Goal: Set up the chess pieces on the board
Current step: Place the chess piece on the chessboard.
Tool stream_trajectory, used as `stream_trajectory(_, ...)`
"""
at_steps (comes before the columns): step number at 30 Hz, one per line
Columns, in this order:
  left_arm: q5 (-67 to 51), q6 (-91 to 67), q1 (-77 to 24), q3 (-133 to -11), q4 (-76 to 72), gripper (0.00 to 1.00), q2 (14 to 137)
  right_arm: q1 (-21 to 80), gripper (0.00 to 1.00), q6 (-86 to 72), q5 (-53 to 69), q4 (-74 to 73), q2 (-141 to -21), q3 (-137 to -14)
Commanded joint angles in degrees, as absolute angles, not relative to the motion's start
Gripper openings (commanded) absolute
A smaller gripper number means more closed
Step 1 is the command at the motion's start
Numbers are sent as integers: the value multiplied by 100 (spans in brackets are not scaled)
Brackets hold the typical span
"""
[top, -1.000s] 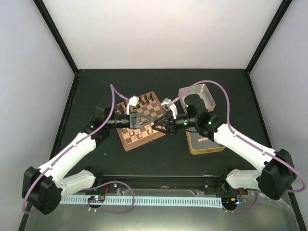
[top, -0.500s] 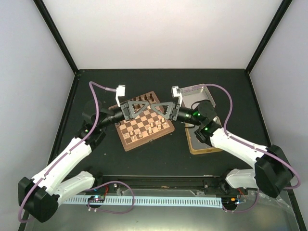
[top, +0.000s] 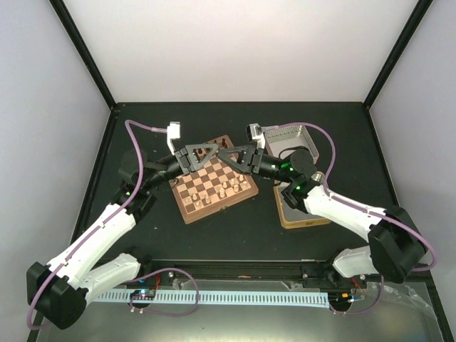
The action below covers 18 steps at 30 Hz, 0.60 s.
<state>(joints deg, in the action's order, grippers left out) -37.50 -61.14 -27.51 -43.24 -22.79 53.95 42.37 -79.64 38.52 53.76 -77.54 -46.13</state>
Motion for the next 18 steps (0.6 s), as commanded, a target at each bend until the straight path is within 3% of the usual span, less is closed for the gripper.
stream_trajectory(1,-3672,-6166,-2773,-4413,-2541,10,5286,4270,35,-8152,3839,5760,-7881,-4885)
stream_trajectory(13,-3414,-6024,-2777,-4269,-2404,13,5190,4267,2,-8094,3587,5577,-7814,-4858)
stream_trajectory(18,-2776,-5532,-2769,-4329,-1381,49,4949,4271,1,-7250,3464,4209,-7613,-4964)
